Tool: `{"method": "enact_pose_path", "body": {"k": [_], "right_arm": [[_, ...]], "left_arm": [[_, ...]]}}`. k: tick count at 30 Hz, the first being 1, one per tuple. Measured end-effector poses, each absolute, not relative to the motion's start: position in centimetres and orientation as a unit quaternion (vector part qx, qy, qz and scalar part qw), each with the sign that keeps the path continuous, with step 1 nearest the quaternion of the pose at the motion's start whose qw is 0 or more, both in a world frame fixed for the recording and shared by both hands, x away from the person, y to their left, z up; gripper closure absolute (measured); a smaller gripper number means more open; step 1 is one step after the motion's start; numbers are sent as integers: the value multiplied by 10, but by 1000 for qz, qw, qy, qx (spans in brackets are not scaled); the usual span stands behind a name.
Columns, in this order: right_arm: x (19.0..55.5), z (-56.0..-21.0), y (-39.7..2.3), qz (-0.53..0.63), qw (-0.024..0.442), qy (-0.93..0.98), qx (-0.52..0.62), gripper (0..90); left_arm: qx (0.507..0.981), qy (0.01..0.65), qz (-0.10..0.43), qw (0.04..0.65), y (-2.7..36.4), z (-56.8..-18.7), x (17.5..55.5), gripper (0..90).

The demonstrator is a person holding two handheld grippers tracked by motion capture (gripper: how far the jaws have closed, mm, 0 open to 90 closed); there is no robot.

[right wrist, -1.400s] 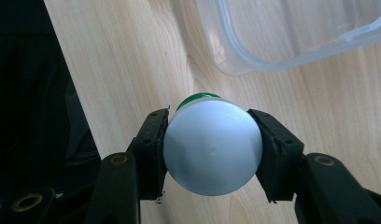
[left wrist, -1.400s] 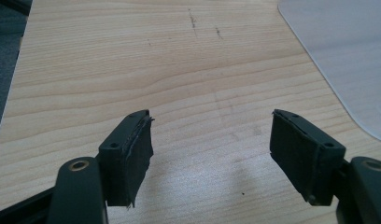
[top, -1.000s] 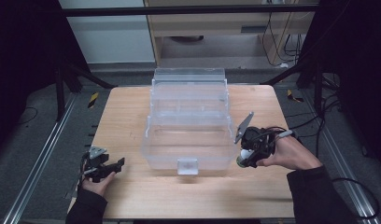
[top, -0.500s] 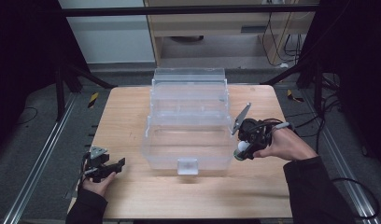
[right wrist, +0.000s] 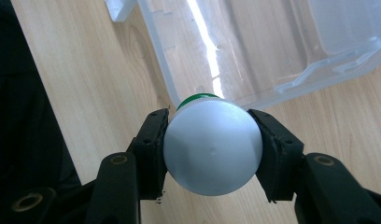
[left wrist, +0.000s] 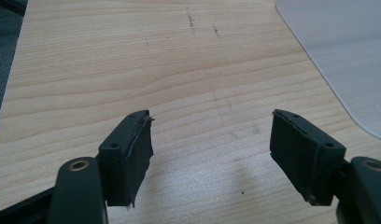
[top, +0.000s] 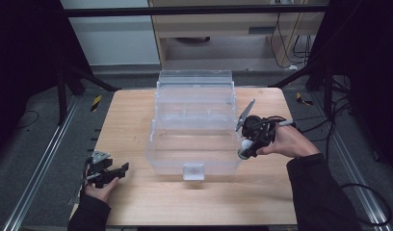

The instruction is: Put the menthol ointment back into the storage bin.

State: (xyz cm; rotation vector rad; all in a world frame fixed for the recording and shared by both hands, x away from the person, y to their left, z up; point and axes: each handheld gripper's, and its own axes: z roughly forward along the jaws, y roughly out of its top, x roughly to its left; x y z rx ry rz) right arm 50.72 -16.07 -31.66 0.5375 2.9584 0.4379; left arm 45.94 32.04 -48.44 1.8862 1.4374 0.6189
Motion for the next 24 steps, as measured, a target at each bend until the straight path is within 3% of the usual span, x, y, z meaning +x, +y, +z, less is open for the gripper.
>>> {"method": "enact_pose_path", "body": {"k": [24], "right_arm": [[533,-326,-143,148,63,972,174,502]], "left_arm": [[724,552,237,340,321,-484,459,292]]}}
